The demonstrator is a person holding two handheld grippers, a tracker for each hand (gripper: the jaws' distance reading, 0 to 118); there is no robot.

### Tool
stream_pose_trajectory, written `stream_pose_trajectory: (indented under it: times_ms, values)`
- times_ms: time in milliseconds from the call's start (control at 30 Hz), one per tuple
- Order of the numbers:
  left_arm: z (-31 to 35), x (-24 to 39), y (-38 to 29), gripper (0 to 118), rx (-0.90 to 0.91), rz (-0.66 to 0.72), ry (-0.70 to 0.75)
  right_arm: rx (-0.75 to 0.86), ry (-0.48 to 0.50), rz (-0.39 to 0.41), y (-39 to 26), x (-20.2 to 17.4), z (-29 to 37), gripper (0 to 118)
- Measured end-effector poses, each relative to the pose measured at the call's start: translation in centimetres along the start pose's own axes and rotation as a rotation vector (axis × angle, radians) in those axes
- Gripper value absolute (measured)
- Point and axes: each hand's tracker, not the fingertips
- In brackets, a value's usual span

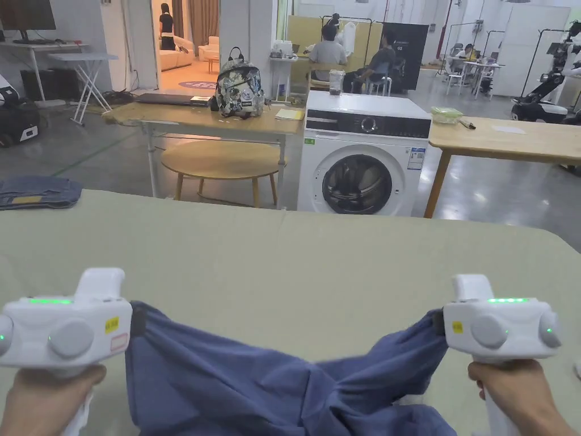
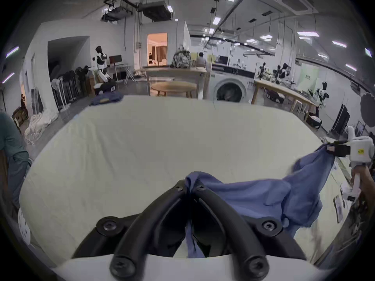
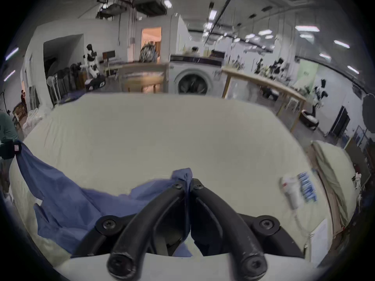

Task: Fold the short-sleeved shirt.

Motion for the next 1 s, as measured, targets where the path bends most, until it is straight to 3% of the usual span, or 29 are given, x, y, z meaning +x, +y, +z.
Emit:
stream_pose_trajectory:
  times_ms: [133, 300, 533, 1000]
  values:
    - [3.7, -0.9, 3.6, 0, 0.081, 0.01, 0.014, 0.099, -0.045, -0.041, 2.9, 3.1, 3.3, 1]
    - [8.2, -1.4, 8.4, 0, 0.18, 0.026, 0.021, 0.207, -0.068, -0.032, 6.4, 5.1, 7.6, 1]
    - [10.9, -0.7, 15.9, 0, 0.28, -0.037, 0.053, 0.384, -0.128, 0.026, 11.9, 4.3, 12.5, 1]
    - [12.4, 0.6, 27.5, 0, 0.394, -0.043, 0.087, 0.529, -0.202, -0.031, 23.1, 4.2, 16.5, 1]
